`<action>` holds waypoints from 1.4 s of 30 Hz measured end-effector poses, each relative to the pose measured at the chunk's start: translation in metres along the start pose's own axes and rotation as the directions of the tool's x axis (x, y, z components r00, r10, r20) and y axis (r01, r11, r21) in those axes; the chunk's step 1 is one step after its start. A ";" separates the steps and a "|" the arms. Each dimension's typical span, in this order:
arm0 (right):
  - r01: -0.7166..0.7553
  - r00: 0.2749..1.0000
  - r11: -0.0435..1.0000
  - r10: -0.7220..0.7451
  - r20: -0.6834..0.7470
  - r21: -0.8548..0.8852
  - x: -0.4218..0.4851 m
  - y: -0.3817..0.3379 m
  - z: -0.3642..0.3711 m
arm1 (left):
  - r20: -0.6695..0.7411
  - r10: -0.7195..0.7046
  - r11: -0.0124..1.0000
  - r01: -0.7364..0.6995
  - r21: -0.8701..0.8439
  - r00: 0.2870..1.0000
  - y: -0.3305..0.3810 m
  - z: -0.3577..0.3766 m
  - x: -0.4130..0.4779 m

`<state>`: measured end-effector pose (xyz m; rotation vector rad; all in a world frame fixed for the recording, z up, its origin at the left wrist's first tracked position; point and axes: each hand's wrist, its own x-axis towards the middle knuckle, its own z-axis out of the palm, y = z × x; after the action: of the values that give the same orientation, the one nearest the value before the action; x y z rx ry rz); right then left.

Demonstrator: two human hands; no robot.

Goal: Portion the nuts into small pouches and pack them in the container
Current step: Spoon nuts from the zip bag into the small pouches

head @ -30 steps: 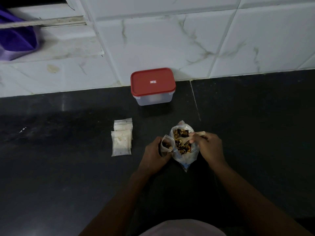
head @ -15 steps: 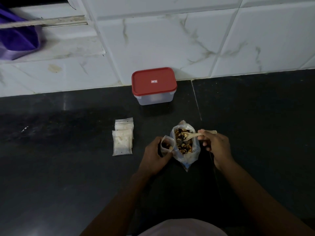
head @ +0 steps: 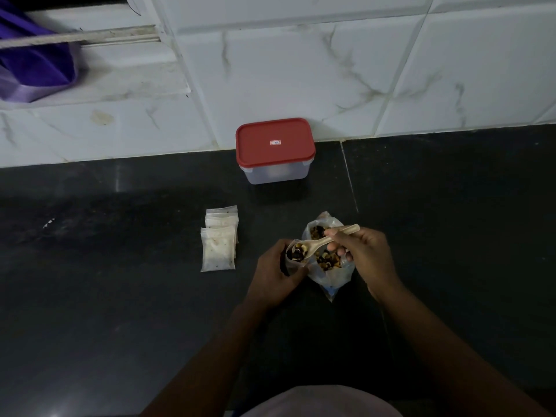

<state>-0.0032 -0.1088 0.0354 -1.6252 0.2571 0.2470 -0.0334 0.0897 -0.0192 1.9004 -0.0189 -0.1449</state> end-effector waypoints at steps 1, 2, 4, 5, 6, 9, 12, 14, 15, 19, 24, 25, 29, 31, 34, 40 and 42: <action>0.027 1.000 0.999 -0.027 0.003 -0.041 -0.001 0.002 0.000 | -0.004 0.000 1.000 0.000 -0.005 1.000 0.000 0.000 0.000; 0.052 0.999 0.996 -0.051 0.007 -0.079 -0.002 0.002 0.000 | -0.005 -0.002 1.000 0.002 -0.008 1.000 0.000 0.000 0.000; 0.095 0.995 0.985 -0.090 0.042 -0.142 -0.004 0.005 -0.001 | -0.003 -0.011 1.000 0.011 -0.010 1.000 -0.001 0.001 -0.001; 0.130 0.990 0.975 -0.118 0.072 -0.180 -0.005 0.005 -0.002 | -0.003 -0.013 1.000 0.013 -0.012 1.000 -0.001 0.000 -0.001; 0.169 0.983 0.961 -0.148 0.109 -0.219 -0.007 0.004 -0.002 | -0.004 -0.009 1.000 0.009 -0.011 1.000 -0.001 0.000 -0.001; 0.259 0.960 0.921 -0.214 0.179 -0.290 -0.013 0.002 -0.003 | -0.008 0.015 1.000 -0.015 -0.002 1.000 0.000 0.000 -0.001; 0.295 0.950 0.904 -0.243 0.193 -0.311 -0.016 0.004 -0.004 | -0.017 0.033 0.999 -0.033 0.004 0.999 0.001 0.001 -0.001; 0.290 0.952 0.913 -0.245 0.183 -0.287 -0.017 0.005 -0.005 | -0.017 0.040 0.999 -0.040 -0.001 0.999 0.001 0.001 -0.001; 0.288 0.953 0.918 -0.247 0.175 -0.271 -0.017 0.006 -0.005 | -0.015 0.040 0.999 -0.040 -0.001 0.999 0.001 0.001 -0.002; 0.289 0.953 0.933 -0.260 0.155 -0.215 -0.016 0.010 -0.007 | -0.010 0.029 1.000 -0.029 0.010 1.000 -0.001 0.000 -0.001; 0.303 0.949 0.938 -0.282 0.137 -0.170 -0.016 0.013 -0.010 | -0.008 0.024 1.000 -0.024 0.005 1.000 -0.001 0.000 -0.001; 0.285 0.955 0.947 -0.267 0.126 -0.147 -0.015 0.013 -0.010 | -0.008 0.022 1.000 -0.022 0.003 1.000 -0.001 0.000 -0.001; 0.148 0.989 0.988 -0.148 -0.006 0.050 -0.012 0.014 -0.009 | 0.008 0.000 1.000 0.000 -0.013 1.000 0.000 0.000 -0.001; 0.124 0.987 0.987 -0.112 -0.113 0.106 -0.009 0.011 -0.009 | 0.001 0.006 1.000 -0.006 -0.015 1.000 0.002 0.000 -0.002; 0.118 0.973 0.992 -0.108 -0.205 0.039 -0.004 0.014 -0.015 | -0.008 0.016 1.000 -0.016 -0.001 1.000 0.002 -0.001 -0.002; 0.192 0.949 0.925 -0.260 -0.177 -0.329 0.006 0.026 -0.025 | 0.008 0.026 1.000 -0.026 0.017 1.000 0.001 0.000 -0.002; 0.212 0.944 0.891 -0.294 -0.154 -0.400 0.009 0.028 -0.024 | 0.011 0.021 1.000 -0.021 0.015 1.000 0.001 0.000 -0.001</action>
<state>-0.0034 -0.1352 0.0079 -2.0537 0.1583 -0.0868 -0.0347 0.0896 -0.0180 1.9136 -0.0468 -0.1411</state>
